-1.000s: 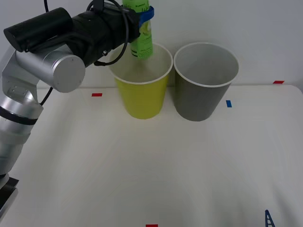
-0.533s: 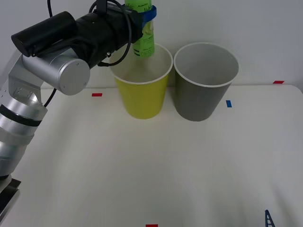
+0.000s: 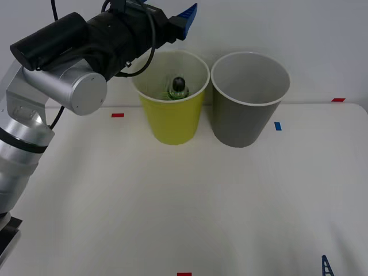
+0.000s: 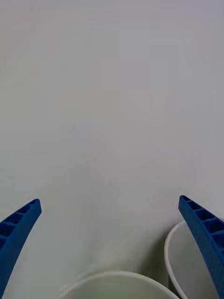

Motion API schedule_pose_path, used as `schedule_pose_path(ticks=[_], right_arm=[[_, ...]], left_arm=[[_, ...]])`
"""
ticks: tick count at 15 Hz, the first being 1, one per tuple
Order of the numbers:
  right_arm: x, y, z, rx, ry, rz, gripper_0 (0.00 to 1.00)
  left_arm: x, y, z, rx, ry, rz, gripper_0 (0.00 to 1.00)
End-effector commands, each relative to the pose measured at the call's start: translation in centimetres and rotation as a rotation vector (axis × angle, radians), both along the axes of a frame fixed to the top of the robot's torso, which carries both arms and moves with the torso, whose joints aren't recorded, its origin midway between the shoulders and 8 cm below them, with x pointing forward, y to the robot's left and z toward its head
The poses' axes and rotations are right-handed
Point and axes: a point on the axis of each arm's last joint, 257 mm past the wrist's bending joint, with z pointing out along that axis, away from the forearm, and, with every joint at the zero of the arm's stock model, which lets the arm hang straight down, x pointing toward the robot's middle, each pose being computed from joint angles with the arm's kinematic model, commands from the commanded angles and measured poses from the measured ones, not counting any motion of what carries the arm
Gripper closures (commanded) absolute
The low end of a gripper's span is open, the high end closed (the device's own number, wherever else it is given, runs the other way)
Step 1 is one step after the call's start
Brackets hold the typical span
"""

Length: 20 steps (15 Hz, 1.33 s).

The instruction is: Put cans in the gray bin and PET bottles in the light green bin.

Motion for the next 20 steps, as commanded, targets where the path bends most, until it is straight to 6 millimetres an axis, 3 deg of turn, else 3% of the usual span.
schedule_pose_path(ticks=[1, 4, 7, 10, 14, 20], right_arm=[[0.0, 0.0, 0.0, 0.0, 0.0, 0.0, 0.0], [0.0, 0.0, 0.0, 0.0, 0.0, 0.0, 0.0], [0.0, 0.0, 0.0, 0.0, 0.0, 0.0, 0.0], [0.0, 0.0, 0.0, 0.0, 0.0, 0.0, 0.0], [0.0, 0.0, 0.0, 0.0, 0.0, 0.0, 0.0], [0.0, 0.0, 0.0, 0.0, 0.0, 0.0, 0.0]], left_arm=[[-1.0, 0.7, 1.0, -0.005, -0.034, -0.008, 0.0], [-4.9, 3.8, 2.6, -0.046, -0.105, 0.005, 0.0], [-9.8, 7.1, 1.1, -0.07, -0.131, 0.043, 0.0], [-12.8, 10.2, -3.7, -0.051, -0.07, 0.11, 0.0], [-15.3, 12.5, -9.9, -0.045, 0.037, 0.162, 0.0], [-18.7, 15.2, -16.6, -0.08, 0.184, 0.249, 0.0]])
